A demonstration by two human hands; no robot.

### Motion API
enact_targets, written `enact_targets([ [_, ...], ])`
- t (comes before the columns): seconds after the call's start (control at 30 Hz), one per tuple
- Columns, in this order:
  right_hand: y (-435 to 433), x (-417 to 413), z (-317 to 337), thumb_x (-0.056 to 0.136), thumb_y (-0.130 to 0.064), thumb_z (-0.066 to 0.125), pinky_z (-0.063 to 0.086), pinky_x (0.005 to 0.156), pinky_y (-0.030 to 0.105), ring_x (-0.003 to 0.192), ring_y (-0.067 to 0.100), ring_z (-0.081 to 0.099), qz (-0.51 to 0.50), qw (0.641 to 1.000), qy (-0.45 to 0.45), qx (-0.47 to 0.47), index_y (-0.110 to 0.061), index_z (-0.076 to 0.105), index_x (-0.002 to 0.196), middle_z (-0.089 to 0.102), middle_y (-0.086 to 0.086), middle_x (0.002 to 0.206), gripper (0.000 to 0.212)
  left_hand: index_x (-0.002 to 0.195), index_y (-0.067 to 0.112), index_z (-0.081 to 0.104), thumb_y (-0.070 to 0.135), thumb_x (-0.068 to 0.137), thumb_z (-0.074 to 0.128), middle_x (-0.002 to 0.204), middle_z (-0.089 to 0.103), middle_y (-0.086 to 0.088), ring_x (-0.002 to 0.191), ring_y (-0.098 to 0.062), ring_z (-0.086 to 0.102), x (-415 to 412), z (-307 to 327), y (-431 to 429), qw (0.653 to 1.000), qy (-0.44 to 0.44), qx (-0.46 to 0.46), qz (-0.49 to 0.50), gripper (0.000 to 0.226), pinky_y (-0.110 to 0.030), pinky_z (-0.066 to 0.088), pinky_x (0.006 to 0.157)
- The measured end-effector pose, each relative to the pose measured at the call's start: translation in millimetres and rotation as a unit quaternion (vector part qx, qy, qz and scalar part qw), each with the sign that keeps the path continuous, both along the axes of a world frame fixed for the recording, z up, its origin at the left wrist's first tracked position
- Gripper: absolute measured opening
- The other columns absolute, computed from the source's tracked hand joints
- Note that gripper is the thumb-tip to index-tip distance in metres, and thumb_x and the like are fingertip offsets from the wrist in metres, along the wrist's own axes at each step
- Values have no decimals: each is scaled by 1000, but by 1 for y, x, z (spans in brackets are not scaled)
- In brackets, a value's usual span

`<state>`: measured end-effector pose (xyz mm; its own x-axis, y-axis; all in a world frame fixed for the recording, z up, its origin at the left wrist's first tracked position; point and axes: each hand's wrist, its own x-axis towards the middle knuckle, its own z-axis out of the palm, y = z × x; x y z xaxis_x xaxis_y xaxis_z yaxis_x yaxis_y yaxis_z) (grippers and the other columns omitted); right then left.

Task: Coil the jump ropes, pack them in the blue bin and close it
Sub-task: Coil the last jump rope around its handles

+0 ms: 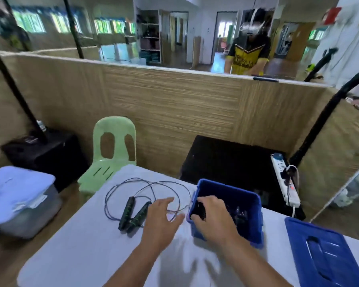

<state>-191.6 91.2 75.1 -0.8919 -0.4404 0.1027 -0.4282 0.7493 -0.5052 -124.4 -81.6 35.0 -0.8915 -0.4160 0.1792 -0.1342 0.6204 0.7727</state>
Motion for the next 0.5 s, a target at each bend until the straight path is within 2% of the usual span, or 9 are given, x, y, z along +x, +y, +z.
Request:
enact_targets([
  [0.13, -45, 3, -7, 92, -42, 61, 30, 111, 22, 136, 13, 36, 31, 999, -6, 3, -24, 50, 143, 48, -6, 140, 55, 131, 21, 62, 43, 83, 74, 113, 57, 11, 114, -17, 52, 12, -7, -43, 1000, -11, -2, 18, 54, -33, 42, 100],
  [0.2, -70, 4, -12, 93, -41, 60, 28, 113, 23, 138, 14, 35, 37, 999, -19, 4, -23, 49, 144, 47, -5, 142, 56, 122, 18, 66, 44, 79, 73, 106, 62, 9, 103, -16, 56, 15, -10, -67, 1000, -12, -2, 20, 50, -35, 47, 91],
  [0.27, -95, 6, -18, 93, -42, 59, 30, 114, 27, 138, 16, 35, 45, 998, -35, 12, -25, 47, 144, 47, -4, 142, 55, 117, 15, 68, 33, 81, 78, 105, 63, 5, 96, -14, 51, 19, -13, -88, 999, -26, -4, 26, 41, -31, 42, 84],
  [0.37, -131, 7, -30, 94, -41, 58, 32, 112, 29, 137, 18, 35, 47, 997, -57, 34, -24, 46, 144, 46, -3, 141, 54, 126, 23, 64, 36, 84, 78, 112, 58, 7, 109, -18, 51, 20, -28, -116, 997, -59, 8, 47, 47, -30, 42, 88],
  [0.5, -172, 3, -50, 92, -41, 57, 39, 108, 36, 134, 22, 39, 29, 991, -121, 41, -22, 47, 142, 50, 0, 137, 54, 122, 25, 64, 40, 82, 75, 110, 58, 6, 109, -20, 53, 15, -53, -149, 993, -100, 12, 53, 44, -30, 44, 86],
])
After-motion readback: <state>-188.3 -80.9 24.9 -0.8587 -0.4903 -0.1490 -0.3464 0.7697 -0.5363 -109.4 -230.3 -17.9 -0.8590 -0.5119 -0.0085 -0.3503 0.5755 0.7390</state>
